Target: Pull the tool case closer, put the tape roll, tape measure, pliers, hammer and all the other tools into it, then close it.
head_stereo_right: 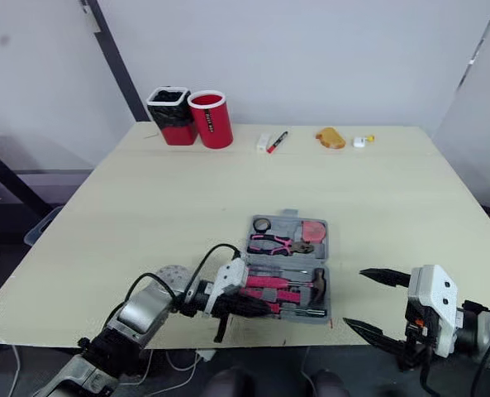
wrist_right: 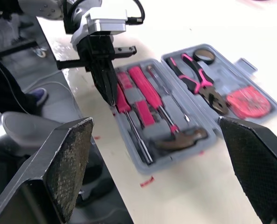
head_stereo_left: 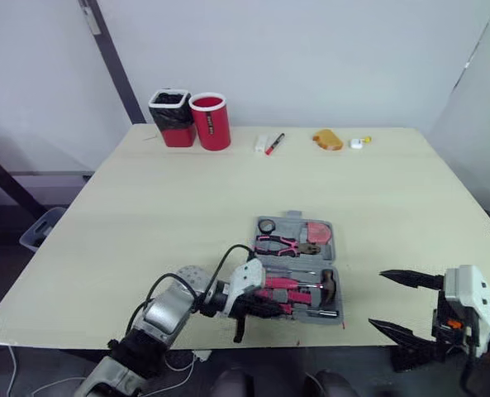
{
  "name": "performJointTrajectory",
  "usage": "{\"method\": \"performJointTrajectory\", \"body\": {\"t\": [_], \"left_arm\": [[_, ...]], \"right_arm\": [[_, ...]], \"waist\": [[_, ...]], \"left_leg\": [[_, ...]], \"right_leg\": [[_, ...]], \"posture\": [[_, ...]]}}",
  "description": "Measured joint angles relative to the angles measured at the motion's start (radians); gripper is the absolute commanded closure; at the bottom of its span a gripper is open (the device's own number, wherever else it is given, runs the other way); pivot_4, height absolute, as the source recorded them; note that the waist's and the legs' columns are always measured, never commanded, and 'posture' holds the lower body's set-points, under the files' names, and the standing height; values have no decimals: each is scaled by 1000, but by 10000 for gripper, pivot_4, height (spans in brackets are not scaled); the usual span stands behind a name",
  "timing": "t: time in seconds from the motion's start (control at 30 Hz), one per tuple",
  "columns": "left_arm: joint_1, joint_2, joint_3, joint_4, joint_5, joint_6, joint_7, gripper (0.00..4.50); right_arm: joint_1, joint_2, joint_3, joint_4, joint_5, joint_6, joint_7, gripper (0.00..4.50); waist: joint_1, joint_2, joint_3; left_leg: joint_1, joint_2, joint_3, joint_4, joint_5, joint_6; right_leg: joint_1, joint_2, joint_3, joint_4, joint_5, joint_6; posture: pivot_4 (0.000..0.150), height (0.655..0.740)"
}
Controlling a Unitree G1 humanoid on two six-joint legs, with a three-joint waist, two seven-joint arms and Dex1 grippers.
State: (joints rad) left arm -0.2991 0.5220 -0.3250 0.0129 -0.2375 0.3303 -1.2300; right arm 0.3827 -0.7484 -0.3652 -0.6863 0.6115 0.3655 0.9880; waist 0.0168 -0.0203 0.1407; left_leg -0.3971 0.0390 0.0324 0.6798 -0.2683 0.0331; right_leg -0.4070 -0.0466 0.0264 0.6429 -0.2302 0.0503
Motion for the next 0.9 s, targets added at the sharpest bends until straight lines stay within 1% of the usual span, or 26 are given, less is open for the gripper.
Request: {"method": "performJointTrajectory", "body": {"t": [0.07, 0.1, 0.27, 0.37, 0.43, 0.53, 0.57, 0.6, 0.63, 0.7, 0.73, 0.77, 0.8, 0.9], "left_arm": [[11, -9, 48, -33, -34, 23, 32, 44473], [29, -23, 160, -105, -89, 77, 131, 44473], [67, -27, 273, -158, -139, 126, 236, 44473], [98, -38, 357, -159, -158, 104, 304, 44473], [126, -29, 414, -152, -167, 79, 320, 44473], [191, 9, 492, -118, -218, 72, 289, 36667], [216, 18, 514, -107, -229, 67, 280, 32067], [237, 28, 528, -99, -234, 62, 273, 26193], [260, 39, 546, -83, -236, 54, 267, 21837], [300, 60, 568, -59, -237, 22, 249, 10487], [309, 63, 573, -55, -237, 16, 245, 7642], [328, 68, 584, -41, -237, 1, 237, 2100], [357, 81, 599, -25, -237, -16, 228, 354], [400, 94, 629, 11, -236, -40, 219, 354]], "right_arm": [[-19, 30, 14, 0, -1, 1, -31, 0], [-65, 86, 69, 1, -32, 5, -122, 0], [-106, 138, 131, 27, -66, 11, -210, 0], [-191, 215, 187, 84, -102, 2, -278, 0], [-249, 257, 235, 150, -140, -28, -302, 0], [-270, 266, 261, 269, -178, -94, -282, 0], [-254, 251, 251, 302, -181, -114, -258, 0], [-230, 235, 237, 319, -181, -127, -240, 0], [-204, 215, 219, 343, -181, -147, -214, 0], [-140, 191, 160, 376, -175, -195, -165, 0], [-128, 188, 148, 383, -174, -202, -158, 0], [-89, 179, 120, 398, -170, -222, -139, 0], [-47, 167, 86, 418, -164, -242, -117, 0], [34, 161, 16, 461, -157, -269, -85, 0]], "waist": [[-2, -1, 0], [-3, -1, 0], [-5, 0, 1], [-9, -1, 1], [-9, -1, 1], [-6, -1, 1], [-1, 0, 2], [2, 0, 2], [4, 0, 2], [1, 0, 2], [-1, 0, 2], [-3, 0, 2], [-4, 0, 2], [-7, 0, 2]], "left_leg": [[0, 0, 0, 0, 0, 0], [0, 0, 0, 0, 0, 0], [0, 0, 0, 0, 0, 0], [1, 0, 0, 0, 0, 0], [1, 0, 0, 0, 0, 0], [0, 0, 2, -2, 0, 0], [-1, 0, 3, -2, 0, 0], [-1, -1, 4, -2, 0, 0], [-1, -1, 5, -2, 0, 0], [-1, -1, 7, -2, 0, 0], [0, -1, 7, -2, 0, 0], [0, 0, 8, -2, 0, 0], [1, 0, 8, -2, 0, 0], [1, 2, 7, -3, 0, 0]], "right_leg": [[0, 0, 0, 0, 0, 0], [0, 0, 0, 0, 0, 0], [0, 0, 0, 0, 0, -1], [0, 0, 0, 0, 1, -1], [0, 0, 0, 0, 1, -1], [-1, 0, 0, -1, 0, -1], [-1, -1, 0, -1, 0, -1], [-1, -2, 0, -1, 0, 0], [-1, -2, 0, -1, -1, 0], [-1, -3, 0, -1, 0, 0], [-1, -3, 0, -1, 0, 0], [-1, -3, 0, -1, 0, 0], [-1, -2, 0, -1, 0, 0], [-2, -2, 1, -1, -1, 0]], "posture": [[1500, 7400], [1500, 7400], [1500, 7400], [1500, 7400], [1500, 7400], [1500, 7400], [1500, 7400], [1500, 7400], [1500, 7400], [1500, 7400], [1500, 7400], [1500, 7400], [1500, 7400], [1500, 7400]]}}
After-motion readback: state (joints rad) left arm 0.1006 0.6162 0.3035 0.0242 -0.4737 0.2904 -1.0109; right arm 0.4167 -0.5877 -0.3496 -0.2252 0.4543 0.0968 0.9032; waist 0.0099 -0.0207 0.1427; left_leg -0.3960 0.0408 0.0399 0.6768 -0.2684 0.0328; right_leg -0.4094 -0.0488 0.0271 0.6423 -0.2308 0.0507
